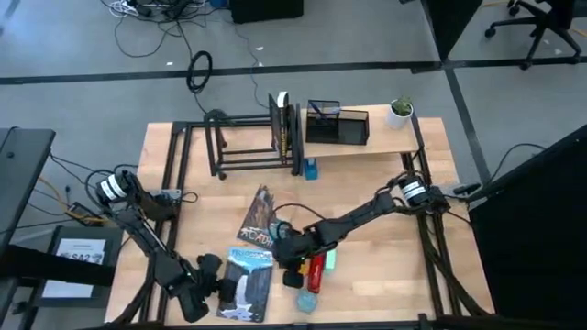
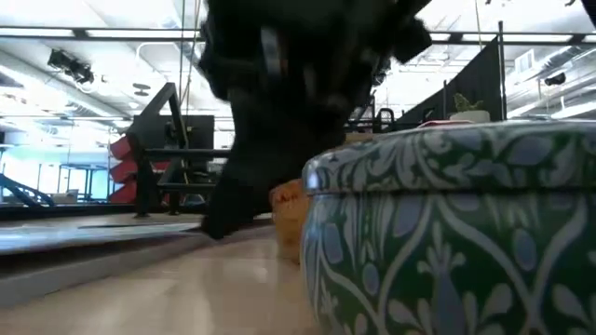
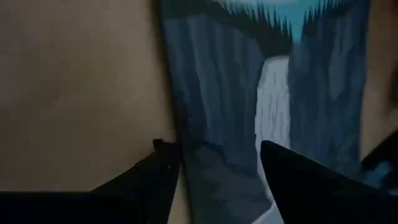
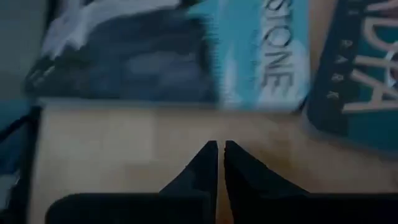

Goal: Stock shelves
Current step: Put the light blue book on the book shelf

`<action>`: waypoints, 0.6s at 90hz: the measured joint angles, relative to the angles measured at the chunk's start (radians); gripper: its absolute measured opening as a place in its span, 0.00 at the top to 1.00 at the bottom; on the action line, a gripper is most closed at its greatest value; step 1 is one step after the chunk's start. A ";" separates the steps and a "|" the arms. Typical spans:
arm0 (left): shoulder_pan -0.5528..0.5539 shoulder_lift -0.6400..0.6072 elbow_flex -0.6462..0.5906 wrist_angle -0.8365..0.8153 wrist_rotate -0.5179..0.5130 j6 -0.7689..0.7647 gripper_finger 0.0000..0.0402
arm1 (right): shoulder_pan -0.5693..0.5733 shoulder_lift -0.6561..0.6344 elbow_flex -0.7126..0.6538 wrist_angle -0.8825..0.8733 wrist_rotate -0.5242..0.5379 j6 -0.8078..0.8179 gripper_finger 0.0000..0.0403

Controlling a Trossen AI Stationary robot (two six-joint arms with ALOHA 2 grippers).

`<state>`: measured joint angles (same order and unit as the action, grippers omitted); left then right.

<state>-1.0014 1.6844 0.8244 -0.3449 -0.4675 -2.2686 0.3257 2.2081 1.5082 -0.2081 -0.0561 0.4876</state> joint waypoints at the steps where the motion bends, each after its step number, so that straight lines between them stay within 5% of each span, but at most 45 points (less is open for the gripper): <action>1: 0.002 0.000 -0.002 0.005 -0.005 0.002 0.48 | -0.001 0.001 -0.001 -0.003 0.000 0.001 1.00; 54: 0.120 0.022 -0.016 0.207 -0.088 0.234 0.53 | -0.008 0.026 0.001 -0.008 0.012 0.015 1.00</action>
<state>-0.8818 1.7060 0.8085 -0.1379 -0.5559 -2.0346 0.3176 2.2339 1.5093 -0.2160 -0.0444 0.5026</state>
